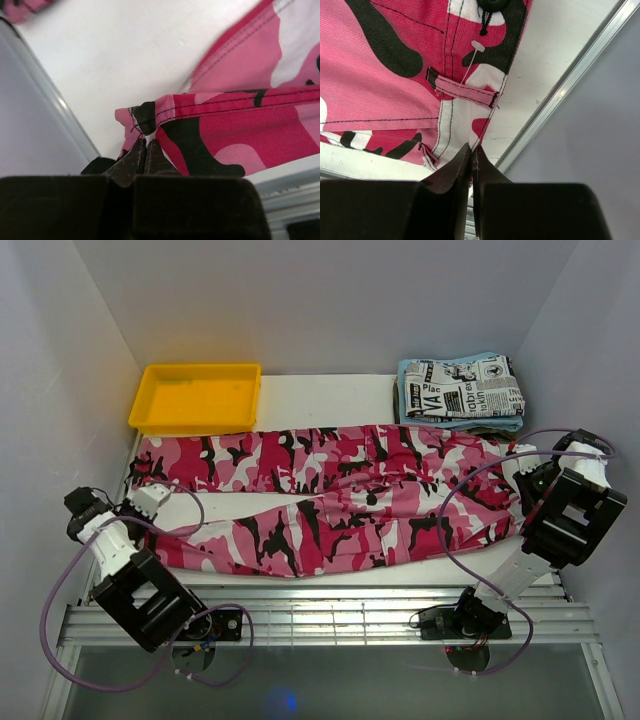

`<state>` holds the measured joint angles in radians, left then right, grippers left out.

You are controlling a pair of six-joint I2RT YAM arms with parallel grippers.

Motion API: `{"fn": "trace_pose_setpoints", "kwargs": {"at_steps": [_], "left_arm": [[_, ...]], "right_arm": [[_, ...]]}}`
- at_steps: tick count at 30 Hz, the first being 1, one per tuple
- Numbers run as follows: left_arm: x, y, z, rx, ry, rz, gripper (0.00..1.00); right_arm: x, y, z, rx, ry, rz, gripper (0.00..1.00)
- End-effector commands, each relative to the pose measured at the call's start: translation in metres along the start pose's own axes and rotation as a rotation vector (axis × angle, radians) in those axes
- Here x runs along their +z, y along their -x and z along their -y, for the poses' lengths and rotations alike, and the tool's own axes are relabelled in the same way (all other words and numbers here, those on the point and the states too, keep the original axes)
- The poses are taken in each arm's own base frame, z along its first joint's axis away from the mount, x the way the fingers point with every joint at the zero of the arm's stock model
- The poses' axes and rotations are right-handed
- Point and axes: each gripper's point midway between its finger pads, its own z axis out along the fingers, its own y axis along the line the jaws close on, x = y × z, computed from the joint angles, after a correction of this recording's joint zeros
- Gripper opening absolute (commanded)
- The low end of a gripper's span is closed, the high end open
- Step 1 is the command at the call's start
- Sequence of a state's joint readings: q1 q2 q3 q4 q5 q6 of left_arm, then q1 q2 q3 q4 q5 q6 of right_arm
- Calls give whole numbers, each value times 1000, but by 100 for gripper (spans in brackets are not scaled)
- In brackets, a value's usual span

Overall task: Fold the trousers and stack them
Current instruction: Flatten the trousers out

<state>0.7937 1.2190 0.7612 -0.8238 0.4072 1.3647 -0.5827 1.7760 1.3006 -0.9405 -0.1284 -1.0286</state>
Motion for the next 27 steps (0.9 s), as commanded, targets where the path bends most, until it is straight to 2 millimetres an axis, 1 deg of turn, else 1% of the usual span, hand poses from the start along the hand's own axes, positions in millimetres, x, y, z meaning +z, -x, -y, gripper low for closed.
{"fn": "trace_pose_setpoints", "kwargs": {"at_steps": [1,2,3,5,6,7,8,9,10,11,12,13,14,15,16,17,18,19,21,22,23,25,26,27], "left_arm": [[-27,53,-62,32,234,215,0],[-38,66,-86,23,317,262,0],[-43,72,-97,11,364,289,0],[-53,80,-113,23,425,319,0],[-53,82,-111,41,414,320,0],[-54,85,-104,64,380,346,0],[-55,84,-92,68,341,353,0],[-59,84,-86,108,334,367,0],[-71,88,-77,150,341,393,0],[-68,82,-55,142,278,373,0],[-67,78,-38,169,235,352,0],[-70,70,-24,319,209,297,0],[-66,57,22,297,38,266,0],[-66,50,40,331,-31,238,7],[-67,44,56,369,-96,219,20],[-68,36,70,327,-153,185,36],[-67,34,74,305,-160,179,51],[-64,29,80,289,-178,163,55],[-63,21,82,281,-188,126,60],[-64,21,82,273,-190,124,61],[-66,24,78,250,-181,129,63],[-70,38,69,203,-165,182,71],[-79,47,56,151,-135,200,76],[-76,50,49,91,-168,220,84]], "right_arm": [[-11,7,13,-51,-39,24,8],[-11,7,12,-51,-38,23,8],[-11,8,13,-51,-41,27,8],[-13,9,14,-54,-46,28,8],[-13,9,15,-54,-49,28,8],[-14,10,16,-57,-53,30,8],[-15,10,16,-55,-53,30,8],[-14,9,15,-56,-53,28,8],[-15,9,15,-55,-53,30,8],[-14,8,14,-56,-49,28,8],[-14,9,14,-61,-52,29,8],[-14,8,14,-62,-50,26,8],[-14,8,14,-64,-51,27,8],[-14,8,14,-64,-51,27,8],[-13,8,14,-63,-49,26,8],[-13,9,15,-62,-48,27,8],[-13,10,16,-62,-50,30,8],[-13,10,16,-59,-47,32,8],[-13,10,16,-58,-43,30,8],[-12,10,16,-58,-42,25,8],[-12,10,17,-56,-44,25,8],[-12,10,18,-54,-43,23,8],[-12,10,18,-51,-43,23,8],[-11,10,18,-50,-41,24,8]]}}
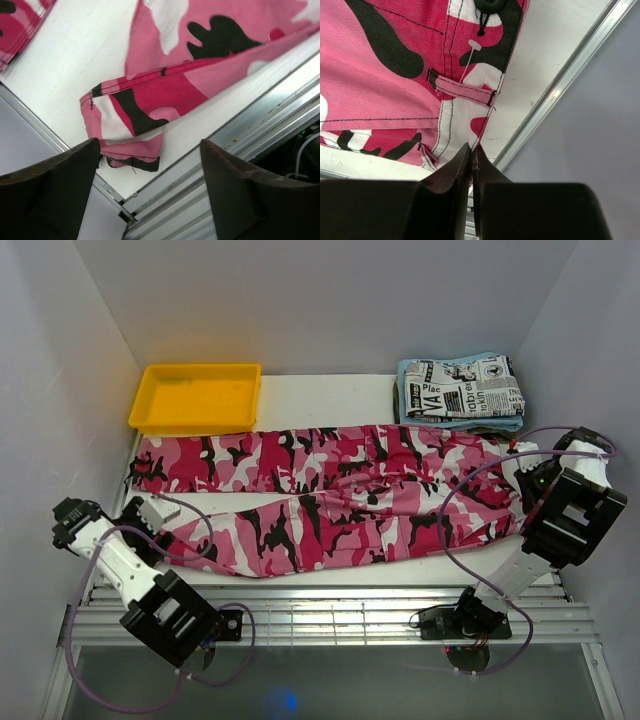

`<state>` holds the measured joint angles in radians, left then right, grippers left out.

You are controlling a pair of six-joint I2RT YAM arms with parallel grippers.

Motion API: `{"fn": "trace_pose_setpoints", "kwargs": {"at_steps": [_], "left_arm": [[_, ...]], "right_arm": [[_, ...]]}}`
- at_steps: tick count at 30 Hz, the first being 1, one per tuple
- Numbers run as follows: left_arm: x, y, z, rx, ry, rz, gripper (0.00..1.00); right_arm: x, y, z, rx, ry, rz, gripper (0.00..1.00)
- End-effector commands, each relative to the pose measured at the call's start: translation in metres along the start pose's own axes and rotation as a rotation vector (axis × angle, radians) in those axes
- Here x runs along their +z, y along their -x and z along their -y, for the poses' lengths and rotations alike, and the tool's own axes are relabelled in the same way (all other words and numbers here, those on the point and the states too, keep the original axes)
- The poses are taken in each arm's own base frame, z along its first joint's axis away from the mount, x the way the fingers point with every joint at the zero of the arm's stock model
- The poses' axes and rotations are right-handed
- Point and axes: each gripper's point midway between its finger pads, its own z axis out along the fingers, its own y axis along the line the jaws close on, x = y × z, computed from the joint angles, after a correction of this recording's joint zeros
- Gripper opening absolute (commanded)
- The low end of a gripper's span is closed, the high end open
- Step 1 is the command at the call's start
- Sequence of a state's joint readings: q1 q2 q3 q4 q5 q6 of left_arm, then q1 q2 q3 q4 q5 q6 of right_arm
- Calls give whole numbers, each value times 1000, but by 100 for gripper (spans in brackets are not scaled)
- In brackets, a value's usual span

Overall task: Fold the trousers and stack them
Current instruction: Flatten the trousers out

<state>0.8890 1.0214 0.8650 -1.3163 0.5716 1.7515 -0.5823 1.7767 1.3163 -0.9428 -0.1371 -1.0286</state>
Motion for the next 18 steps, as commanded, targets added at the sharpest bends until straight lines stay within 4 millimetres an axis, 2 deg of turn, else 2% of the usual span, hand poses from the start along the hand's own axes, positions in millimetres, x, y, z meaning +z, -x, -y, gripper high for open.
{"fn": "trace_pose_setpoints", "kwargs": {"at_steps": [1,2,3,4,5,7,8,10,11,13,16,17,18], "left_arm": [[-12,28,-20,-179,-19,131,96],[-21,31,-51,-209,48,141,96],[-10,23,-62,-422,3,150,96],[-5,13,-91,-547,2,137,94],[1,5,-111,-624,-21,126,93],[27,-16,-138,-806,-70,6,87],[38,-28,-142,-889,-89,-49,84],[59,-37,-134,-917,-94,-116,84],[78,-54,-119,-906,-61,-231,83],[93,-61,-95,-900,-112,-313,81],[93,-65,-69,-880,-198,-357,74],[92,-67,-63,-871,-218,-372,67],[92,-69,-59,-860,-225,-380,55]], "right_arm": [[-8,6,15,-44,-34,9,8],[-7,6,14,-40,-30,9,8],[-7,6,14,-37,-29,8,8],[-6,6,13,-36,-24,7,8],[-4,7,12,-35,-20,4,8],[-8,10,14,-27,-26,11,8],[-10,12,15,-29,-31,18,8],[-9,12,13,-29,-27,11,8],[-9,13,13,-29,-22,7,8],[-13,15,15,-35,-37,11,8],[-13,14,16,-44,-40,3,8],[-11,13,15,-42,-35,4,8],[-9,12,14,-39,-27,1,8]]}}
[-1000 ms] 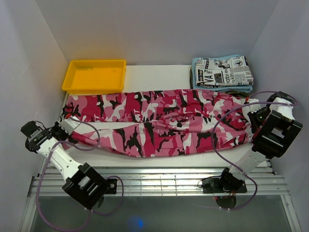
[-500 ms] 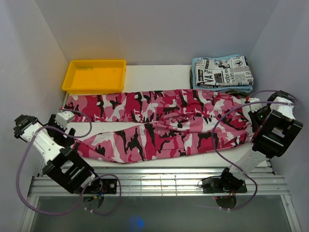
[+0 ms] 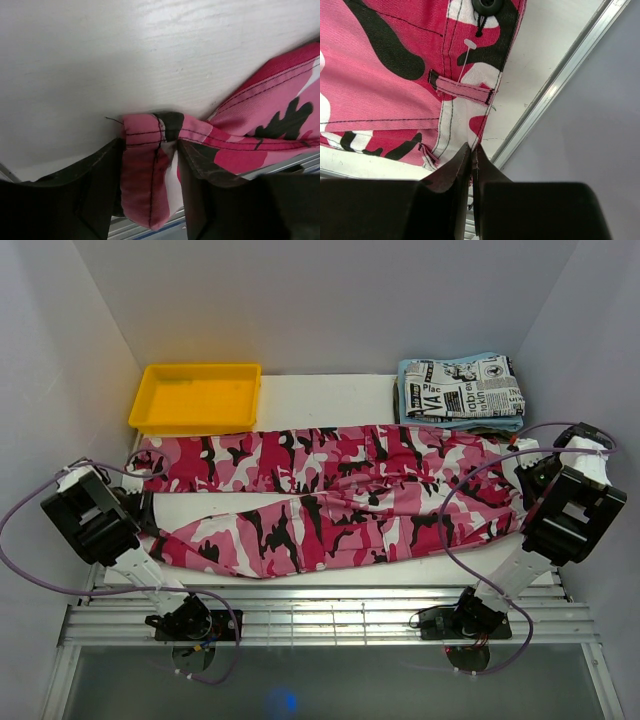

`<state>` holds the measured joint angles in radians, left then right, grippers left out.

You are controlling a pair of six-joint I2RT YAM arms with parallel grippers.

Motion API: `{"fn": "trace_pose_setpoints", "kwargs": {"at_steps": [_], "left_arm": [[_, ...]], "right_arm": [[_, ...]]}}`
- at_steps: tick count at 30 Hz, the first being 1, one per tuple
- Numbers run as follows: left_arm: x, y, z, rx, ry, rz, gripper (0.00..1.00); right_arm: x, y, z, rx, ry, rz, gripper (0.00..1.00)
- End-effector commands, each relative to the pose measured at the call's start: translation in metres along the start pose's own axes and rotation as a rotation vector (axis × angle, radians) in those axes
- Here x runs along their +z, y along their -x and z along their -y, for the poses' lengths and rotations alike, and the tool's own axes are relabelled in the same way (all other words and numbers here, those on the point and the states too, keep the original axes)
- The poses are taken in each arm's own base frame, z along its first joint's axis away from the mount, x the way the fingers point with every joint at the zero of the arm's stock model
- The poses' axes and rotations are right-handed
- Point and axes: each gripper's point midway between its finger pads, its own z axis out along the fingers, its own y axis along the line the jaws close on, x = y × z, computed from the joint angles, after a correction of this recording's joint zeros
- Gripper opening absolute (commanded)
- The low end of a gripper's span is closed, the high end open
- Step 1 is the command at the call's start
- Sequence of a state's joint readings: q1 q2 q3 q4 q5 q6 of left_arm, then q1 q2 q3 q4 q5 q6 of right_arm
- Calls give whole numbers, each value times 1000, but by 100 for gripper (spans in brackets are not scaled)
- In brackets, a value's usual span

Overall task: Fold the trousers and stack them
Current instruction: Flatten the trousers out

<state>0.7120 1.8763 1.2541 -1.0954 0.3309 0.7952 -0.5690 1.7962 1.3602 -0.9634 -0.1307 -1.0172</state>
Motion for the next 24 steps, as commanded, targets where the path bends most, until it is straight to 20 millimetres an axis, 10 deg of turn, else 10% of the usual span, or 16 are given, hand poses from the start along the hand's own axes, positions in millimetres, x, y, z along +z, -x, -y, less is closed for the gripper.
{"fn": "trace_pose_setpoints", "kwargs": {"at_steps": [1,2,4,16,19,21,22,23,24], "left_arm": [[0,-16,-3,29,29,-42,46],[-5,-5,-4,40,31,-1,20],[-16,11,-10,52,52,48,2],[-139,242,16,553,349,665,0],[-164,244,24,684,488,777,0],[-130,205,18,769,533,727,0],[-163,198,32,870,643,817,0],[-110,157,32,884,591,756,0],[-102,137,34,942,613,751,0]], "right_arm": [[-5,6,11,-36,-27,9,8],[-4,5,10,-35,-24,7,8],[-4,5,10,-37,-26,7,8],[-3,5,12,-35,-32,6,8],[-5,3,11,-37,-36,5,8],[-8,3,10,-50,-42,7,8],[-7,2,9,-53,-40,5,8],[-7,2,8,-55,-40,8,8],[-7,2,7,-56,-39,10,8]]}}
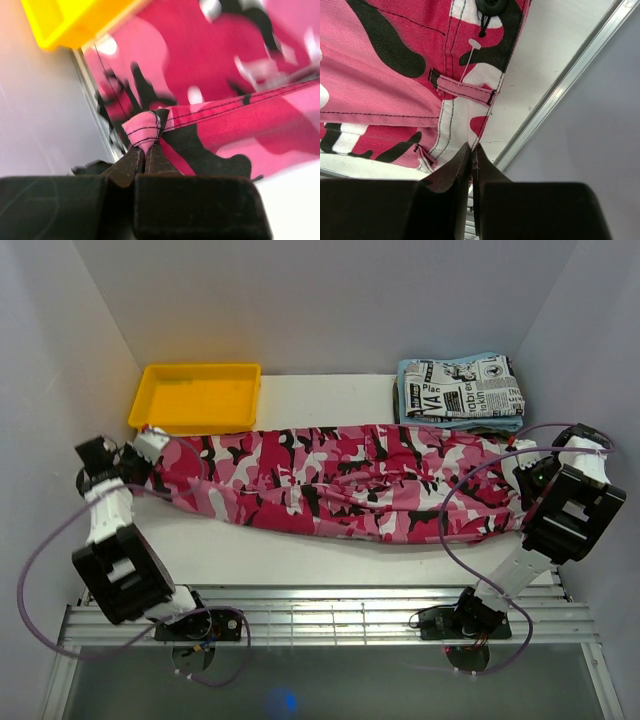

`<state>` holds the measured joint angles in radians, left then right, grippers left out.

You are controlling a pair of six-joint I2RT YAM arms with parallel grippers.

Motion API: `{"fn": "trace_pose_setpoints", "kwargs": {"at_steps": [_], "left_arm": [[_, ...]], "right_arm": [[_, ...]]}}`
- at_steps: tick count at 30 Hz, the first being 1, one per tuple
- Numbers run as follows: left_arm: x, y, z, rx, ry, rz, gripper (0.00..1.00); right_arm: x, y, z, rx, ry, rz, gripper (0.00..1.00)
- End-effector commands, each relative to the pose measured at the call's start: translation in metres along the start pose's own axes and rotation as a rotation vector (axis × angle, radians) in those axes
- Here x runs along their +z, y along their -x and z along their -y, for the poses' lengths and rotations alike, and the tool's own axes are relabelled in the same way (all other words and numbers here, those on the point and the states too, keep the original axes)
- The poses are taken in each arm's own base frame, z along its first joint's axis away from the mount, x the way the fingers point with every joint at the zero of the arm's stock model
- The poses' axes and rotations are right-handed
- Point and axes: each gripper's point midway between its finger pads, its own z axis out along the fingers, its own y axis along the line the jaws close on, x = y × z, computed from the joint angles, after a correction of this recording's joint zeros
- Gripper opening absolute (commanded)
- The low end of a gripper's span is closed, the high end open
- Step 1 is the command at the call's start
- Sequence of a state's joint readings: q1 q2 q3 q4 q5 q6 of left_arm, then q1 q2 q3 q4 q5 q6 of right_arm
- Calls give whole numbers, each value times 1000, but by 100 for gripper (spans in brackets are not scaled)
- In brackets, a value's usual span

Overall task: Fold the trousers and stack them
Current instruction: Flatten the trousers out

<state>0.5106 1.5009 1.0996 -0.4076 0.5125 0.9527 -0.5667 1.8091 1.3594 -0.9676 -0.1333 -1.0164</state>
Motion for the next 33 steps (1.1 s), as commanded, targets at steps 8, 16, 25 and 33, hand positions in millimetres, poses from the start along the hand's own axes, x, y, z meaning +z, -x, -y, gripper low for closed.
{"fn": "trace_pose_setpoints", "kwargs": {"at_steps": [8,16,25,33], "left_arm": [[-100,-99,72,405,194,39,85],[-152,-70,66,108,72,49,98],[-124,-96,21,-271,-12,-110,65],[-86,-86,47,-509,-416,-209,78]], "right_arm": [[-9,-2,9,-68,-60,4,8],[-6,0,11,-57,-48,1,8],[-4,-1,7,-42,-33,-1,8],[-8,4,8,-41,-34,1,8]]}}
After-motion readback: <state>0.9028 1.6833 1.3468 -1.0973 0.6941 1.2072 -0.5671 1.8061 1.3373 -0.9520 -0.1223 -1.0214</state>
